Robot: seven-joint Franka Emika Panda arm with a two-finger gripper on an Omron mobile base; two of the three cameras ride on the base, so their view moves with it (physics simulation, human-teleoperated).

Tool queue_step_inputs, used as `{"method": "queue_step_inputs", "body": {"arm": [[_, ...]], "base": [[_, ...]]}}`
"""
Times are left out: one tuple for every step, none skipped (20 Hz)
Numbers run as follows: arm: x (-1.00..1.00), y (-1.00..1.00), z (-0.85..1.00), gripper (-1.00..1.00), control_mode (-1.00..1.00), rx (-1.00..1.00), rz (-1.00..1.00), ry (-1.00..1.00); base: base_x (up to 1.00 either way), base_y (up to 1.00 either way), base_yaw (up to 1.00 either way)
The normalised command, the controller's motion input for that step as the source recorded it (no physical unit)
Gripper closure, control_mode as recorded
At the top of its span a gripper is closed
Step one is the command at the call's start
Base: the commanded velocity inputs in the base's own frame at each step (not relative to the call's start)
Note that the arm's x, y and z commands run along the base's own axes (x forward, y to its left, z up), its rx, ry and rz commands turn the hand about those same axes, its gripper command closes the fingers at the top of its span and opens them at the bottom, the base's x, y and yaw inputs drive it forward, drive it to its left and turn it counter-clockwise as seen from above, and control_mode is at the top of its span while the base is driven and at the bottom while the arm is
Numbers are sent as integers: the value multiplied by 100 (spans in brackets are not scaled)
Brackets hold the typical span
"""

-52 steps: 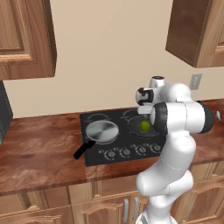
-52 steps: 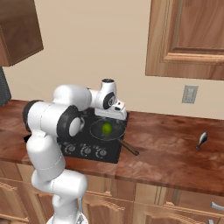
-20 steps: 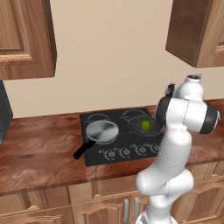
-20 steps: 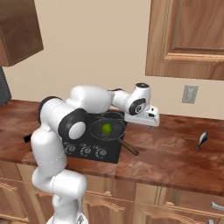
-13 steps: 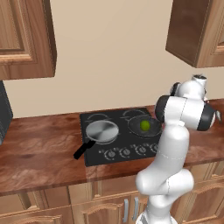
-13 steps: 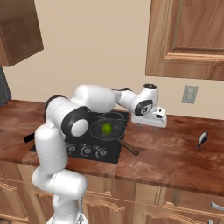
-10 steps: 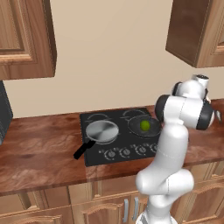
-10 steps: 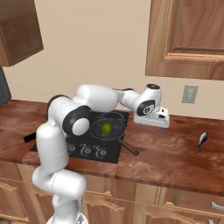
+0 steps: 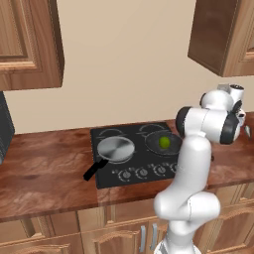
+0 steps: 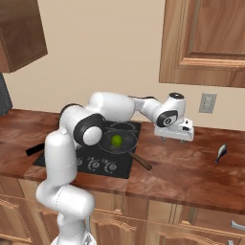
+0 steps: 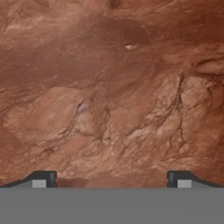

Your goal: Place both pans onto different burners. Then place the lime and the fish on different pans.

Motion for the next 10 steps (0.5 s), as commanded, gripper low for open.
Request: {"method": "queue_step_inputs", "body": {"arm": [[0, -34, 0, -100, -100, 0, 0, 0], [0, -34, 0, -100, -100, 0, 0, 0], [2, -34, 0, -100, -100, 0, 0, 0], [3, -33, 0, -100, -100, 0, 0, 0], [3, -31, 0, -100, -100, 0, 0, 0], [3, -31, 0, -100, -100, 0, 0, 0], [1, -31, 0, -100, -100, 0, 0, 0], [5, -29, 0, -100, -100, 0, 0, 0], [8, -27, 0, -100, -100, 0, 0, 0], [7, -29, 0, -100, -100, 0, 0, 0]], "base": [[0, 0, 0], [0, 0, 0], [0, 0, 0], [0, 0, 0], [0, 0, 0], [0, 0, 0], [0, 0, 0], [0, 0, 0], [0, 0, 0], [0, 0, 0]]}}
